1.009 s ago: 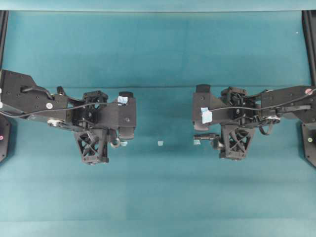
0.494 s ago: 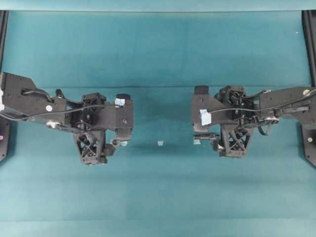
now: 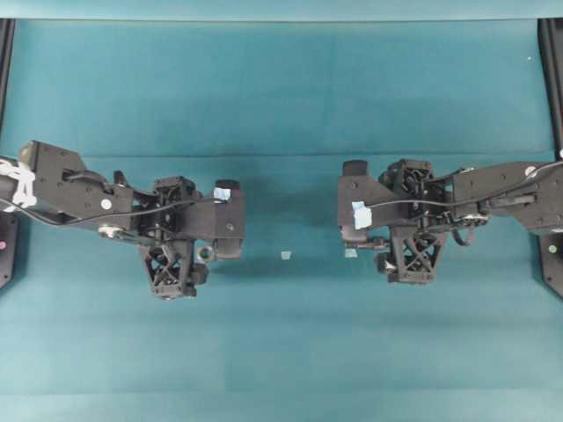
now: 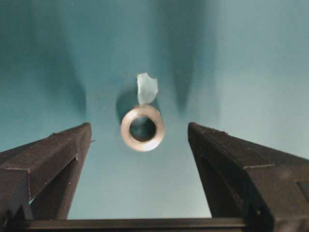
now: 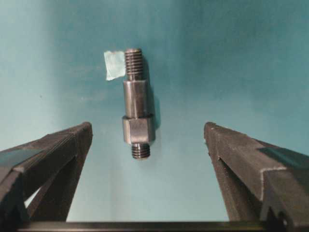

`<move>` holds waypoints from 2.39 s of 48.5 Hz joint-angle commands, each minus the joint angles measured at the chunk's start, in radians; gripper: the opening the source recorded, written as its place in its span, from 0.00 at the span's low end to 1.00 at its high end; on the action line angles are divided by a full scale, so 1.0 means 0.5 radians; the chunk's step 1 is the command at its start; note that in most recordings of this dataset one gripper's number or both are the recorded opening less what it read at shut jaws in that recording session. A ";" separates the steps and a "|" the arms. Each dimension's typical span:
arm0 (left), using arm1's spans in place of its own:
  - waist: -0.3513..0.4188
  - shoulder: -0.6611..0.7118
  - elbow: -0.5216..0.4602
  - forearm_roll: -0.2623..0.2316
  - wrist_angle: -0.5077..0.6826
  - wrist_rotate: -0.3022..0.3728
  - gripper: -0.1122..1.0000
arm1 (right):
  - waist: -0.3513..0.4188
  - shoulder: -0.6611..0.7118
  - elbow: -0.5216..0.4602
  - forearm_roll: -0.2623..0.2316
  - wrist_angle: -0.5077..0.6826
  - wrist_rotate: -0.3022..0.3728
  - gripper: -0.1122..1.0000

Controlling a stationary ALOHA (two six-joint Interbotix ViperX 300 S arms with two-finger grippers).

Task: Insert the washer onto the shaft with both hands.
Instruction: 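Lower and close left gripper on washer, right gripper on shaft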

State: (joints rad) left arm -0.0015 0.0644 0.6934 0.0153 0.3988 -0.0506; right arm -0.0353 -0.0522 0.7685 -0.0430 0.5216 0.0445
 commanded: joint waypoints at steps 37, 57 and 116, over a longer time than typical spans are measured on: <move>-0.009 0.077 -0.015 0.003 -0.083 0.000 0.91 | 0.003 0.123 0.040 -0.003 -0.178 -0.006 0.89; -0.021 0.077 -0.012 0.003 -0.083 0.000 0.91 | -0.006 0.153 0.040 -0.003 -0.181 -0.006 0.89; -0.040 0.061 0.021 0.003 -0.071 -0.077 0.41 | -0.046 0.153 0.043 0.009 -0.034 0.000 0.15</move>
State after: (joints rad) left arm -0.0123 0.0966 0.7026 0.0184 0.3605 -0.0920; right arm -0.0368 0.0245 0.7869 -0.0353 0.4863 0.0445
